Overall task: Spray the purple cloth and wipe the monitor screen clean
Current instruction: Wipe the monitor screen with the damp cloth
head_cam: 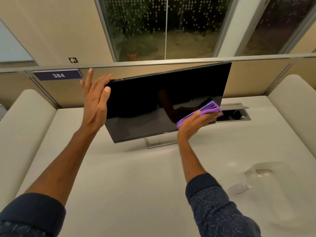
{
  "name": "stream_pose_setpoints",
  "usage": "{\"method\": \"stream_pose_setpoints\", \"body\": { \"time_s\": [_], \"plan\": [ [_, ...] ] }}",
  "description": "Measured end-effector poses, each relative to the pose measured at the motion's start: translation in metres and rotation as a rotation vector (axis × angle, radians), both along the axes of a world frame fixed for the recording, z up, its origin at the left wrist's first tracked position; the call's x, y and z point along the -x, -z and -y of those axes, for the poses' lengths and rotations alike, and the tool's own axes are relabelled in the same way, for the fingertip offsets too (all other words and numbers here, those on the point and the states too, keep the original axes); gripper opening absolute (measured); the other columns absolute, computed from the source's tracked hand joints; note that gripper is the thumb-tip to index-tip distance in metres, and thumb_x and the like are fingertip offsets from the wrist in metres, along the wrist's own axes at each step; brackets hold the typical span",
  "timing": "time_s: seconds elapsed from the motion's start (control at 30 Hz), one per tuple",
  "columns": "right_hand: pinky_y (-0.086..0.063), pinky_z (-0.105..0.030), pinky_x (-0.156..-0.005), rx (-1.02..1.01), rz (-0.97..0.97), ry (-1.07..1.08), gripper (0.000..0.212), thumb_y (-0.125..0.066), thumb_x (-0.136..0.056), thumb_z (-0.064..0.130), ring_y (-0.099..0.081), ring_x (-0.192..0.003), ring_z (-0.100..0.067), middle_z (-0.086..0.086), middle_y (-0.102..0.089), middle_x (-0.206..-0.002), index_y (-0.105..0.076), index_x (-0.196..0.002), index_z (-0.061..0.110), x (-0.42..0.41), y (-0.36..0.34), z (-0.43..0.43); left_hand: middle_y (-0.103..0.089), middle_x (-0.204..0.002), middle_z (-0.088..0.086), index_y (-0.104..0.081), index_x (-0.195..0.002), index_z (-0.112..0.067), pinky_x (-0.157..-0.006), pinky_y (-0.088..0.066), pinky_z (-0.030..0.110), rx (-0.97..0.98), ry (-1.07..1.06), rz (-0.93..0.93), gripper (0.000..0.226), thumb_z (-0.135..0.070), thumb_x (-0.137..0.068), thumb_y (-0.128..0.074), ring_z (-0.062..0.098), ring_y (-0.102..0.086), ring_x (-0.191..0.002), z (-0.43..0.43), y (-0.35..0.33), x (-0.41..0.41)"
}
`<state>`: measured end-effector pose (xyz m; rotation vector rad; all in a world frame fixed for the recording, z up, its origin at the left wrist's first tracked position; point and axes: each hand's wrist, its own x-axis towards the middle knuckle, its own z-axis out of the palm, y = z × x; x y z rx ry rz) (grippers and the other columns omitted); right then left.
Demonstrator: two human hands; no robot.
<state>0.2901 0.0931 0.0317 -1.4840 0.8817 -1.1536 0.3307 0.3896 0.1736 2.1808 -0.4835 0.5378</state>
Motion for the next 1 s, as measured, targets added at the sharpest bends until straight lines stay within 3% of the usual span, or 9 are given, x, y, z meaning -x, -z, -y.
{"method": "stream_pose_setpoints", "body": {
  "time_s": [0.1,0.2,0.33,0.5,0.67,0.73,0.83,0.87,1.0],
  "plan": [
    [-0.018,-0.057,-0.133,0.193,-0.121,-0.106,0.067,-0.042,-0.113,0.015,-0.012,-0.165,-0.035,-0.022,-0.005,-0.177,-0.007,-0.167,-0.002,0.003,0.0,-0.075,-0.045,-0.168,-0.005,-0.058,-0.149,-0.023,-0.137,0.009,0.041,-0.016,-0.002,-0.016,0.046,-0.037,-0.115,-0.031,0.007,-0.007,-0.167,-0.001,-0.001,0.0],
    [-0.015,-0.056,-0.133,0.976,-0.27,-0.509,0.075,-0.052,-0.105,0.008,-0.003,-0.166,-0.031,-0.013,0.005,-0.177,-0.012,-0.169,0.005,0.016,0.021,-0.143,-0.049,-0.165,-0.002,-0.059,-0.149,-0.021,-0.133,0.012,0.026,-0.032,0.022,-0.021,0.045,-0.033,-0.114,-0.033,0.007,-0.007,-0.167,-0.003,-0.003,0.001],
    [-0.009,-0.045,-0.134,1.536,-0.293,-0.912,0.089,-0.05,-0.099,-0.005,0.004,-0.166,-0.018,0.001,0.005,-0.179,-0.006,-0.171,0.021,0.021,0.04,-0.146,-0.048,-0.166,-0.001,-0.057,-0.15,-0.021,-0.137,0.003,0.05,-0.038,0.035,-0.022,0.045,-0.036,-0.114,-0.034,0.011,-0.009,-0.168,-0.007,-0.001,0.001],
    [-0.014,-0.051,-0.133,1.128,-0.349,-0.604,0.086,-0.057,-0.101,0.011,-0.008,-0.166,-0.025,-0.007,-0.009,-0.178,-0.007,-0.171,0.016,0.029,0.054,-0.093,-0.046,-0.167,-0.004,-0.056,-0.15,-0.023,-0.137,0.003,0.053,-0.034,0.026,-0.026,0.044,-0.036,-0.115,-0.033,0.011,-0.007,-0.168,-0.004,0.0,0.002],
    [-0.022,-0.059,-0.131,0.287,-0.154,-0.243,0.067,-0.04,-0.114,0.017,-0.011,-0.165,-0.033,-0.018,-0.003,-0.178,-0.004,-0.169,0.003,0.02,0.015,-0.015,-0.049,-0.164,-0.004,-0.058,-0.147,-0.022,-0.136,0.008,0.044,-0.009,0.018,-0.014,0.042,-0.033,-0.114,-0.035,0.014,-0.008,-0.168,0.001,-0.002,0.001],
    [-0.027,-0.044,-0.131,0.044,-0.059,-0.112,0.067,-0.038,-0.114,0.018,-0.015,-0.164,-0.033,-0.018,-0.004,-0.178,-0.003,-0.168,0.002,0.017,0.0,0.013,-0.05,-0.163,-0.003,-0.059,-0.146,-0.021,-0.137,0.008,0.046,-0.007,0.014,-0.005,0.041,-0.032,-0.113,-0.036,0.014,-0.008,-0.168,0.002,-0.002,0.003],
    [-0.017,0.011,-0.106,-0.185,0.039,-0.034,0.061,-0.033,-0.117,0.016,-0.02,-0.161,-0.028,-0.02,-0.009,-0.176,-0.002,-0.166,-0.001,0.016,-0.011,0.022,-0.049,-0.164,-0.003,-0.058,-0.146,-0.022,-0.136,0.005,0.055,-0.027,0.004,0.012,0.042,-0.034,-0.113,-0.036,0.015,-0.007,-0.168,0.001,0.0,0.002],
    [-0.013,0.011,-0.105,-0.215,0.056,-0.034,0.06,-0.032,-0.117,0.015,-0.018,-0.16,-0.025,-0.02,-0.007,-0.176,-0.001,-0.166,-0.001,0.016,-0.012,0.014,-0.049,-0.164,-0.003,-0.058,-0.146,-0.023,-0.135,0.005,0.056,-0.03,0.004,0.011,0.042,-0.034,-0.113,-0.035,0.016,-0.006,-0.169,0.001,0.0,0.002],
    [-0.01,-0.055,-0.133,-0.228,-0.032,-0.084,0.069,-0.03,-0.114,0.031,-0.006,-0.165,-0.036,-0.02,0.0,-0.177,0.001,-0.167,-0.001,0.016,-0.006,-0.05,-0.049,-0.164,-0.003,-0.057,-0.146,-0.022,-0.135,0.004,0.057,-0.01,-0.002,0.005,0.042,-0.035,-0.112,-0.036,0.017,-0.006,-0.169,0.004,0.001,0.002]
  ]
}}
